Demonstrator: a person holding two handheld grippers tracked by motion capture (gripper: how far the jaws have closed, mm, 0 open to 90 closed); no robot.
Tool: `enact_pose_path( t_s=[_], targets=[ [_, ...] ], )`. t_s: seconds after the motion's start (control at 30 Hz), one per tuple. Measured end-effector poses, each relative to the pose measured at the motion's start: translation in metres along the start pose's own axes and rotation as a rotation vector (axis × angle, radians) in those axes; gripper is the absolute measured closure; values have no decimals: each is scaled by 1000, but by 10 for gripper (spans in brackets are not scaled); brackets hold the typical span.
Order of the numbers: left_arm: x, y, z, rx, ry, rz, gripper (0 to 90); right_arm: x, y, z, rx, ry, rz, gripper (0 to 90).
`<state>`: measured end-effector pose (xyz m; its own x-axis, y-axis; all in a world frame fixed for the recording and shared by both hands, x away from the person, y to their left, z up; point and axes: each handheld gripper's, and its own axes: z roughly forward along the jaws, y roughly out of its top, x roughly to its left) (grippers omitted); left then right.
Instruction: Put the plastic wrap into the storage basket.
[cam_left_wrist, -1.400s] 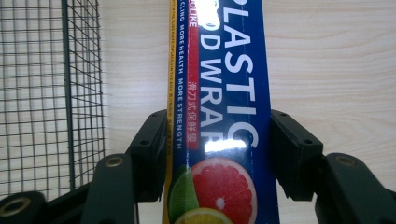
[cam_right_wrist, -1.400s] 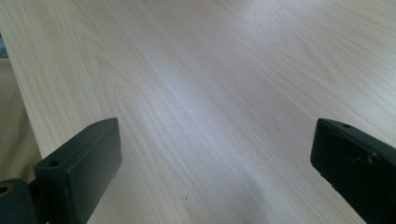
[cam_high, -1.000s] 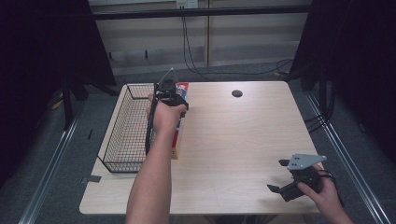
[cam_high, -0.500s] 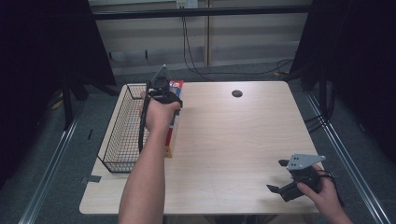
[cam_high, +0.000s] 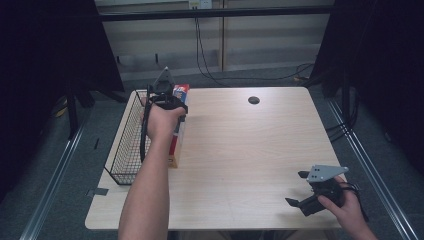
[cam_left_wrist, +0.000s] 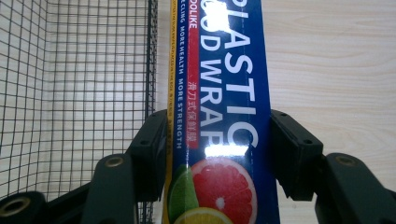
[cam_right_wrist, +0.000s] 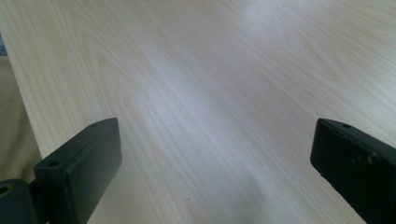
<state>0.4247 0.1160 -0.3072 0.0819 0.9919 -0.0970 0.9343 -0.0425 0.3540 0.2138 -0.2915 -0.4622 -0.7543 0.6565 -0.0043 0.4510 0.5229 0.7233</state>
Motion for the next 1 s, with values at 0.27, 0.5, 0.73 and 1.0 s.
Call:
enact_pose_path(
  t_s=[0.27, 0.5, 0.73, 1.0],
  targets=[
    [11, -2, -5, -6, 5, -25, 442, 1, 0, 0, 0, -1, 4, 17],
    [22, -3, -9, -15, 13, -42, 442, 1, 1, 0, -5, 2, 0, 17],
    [32, -4, -12, -12, 17, -53, 442, 2, 1, 0, -4, 3, -2, 17],
    [45, -6, -15, -17, 28, -73, 442, 2, 1, 1, 4, 7, -5, 17]
  ],
)
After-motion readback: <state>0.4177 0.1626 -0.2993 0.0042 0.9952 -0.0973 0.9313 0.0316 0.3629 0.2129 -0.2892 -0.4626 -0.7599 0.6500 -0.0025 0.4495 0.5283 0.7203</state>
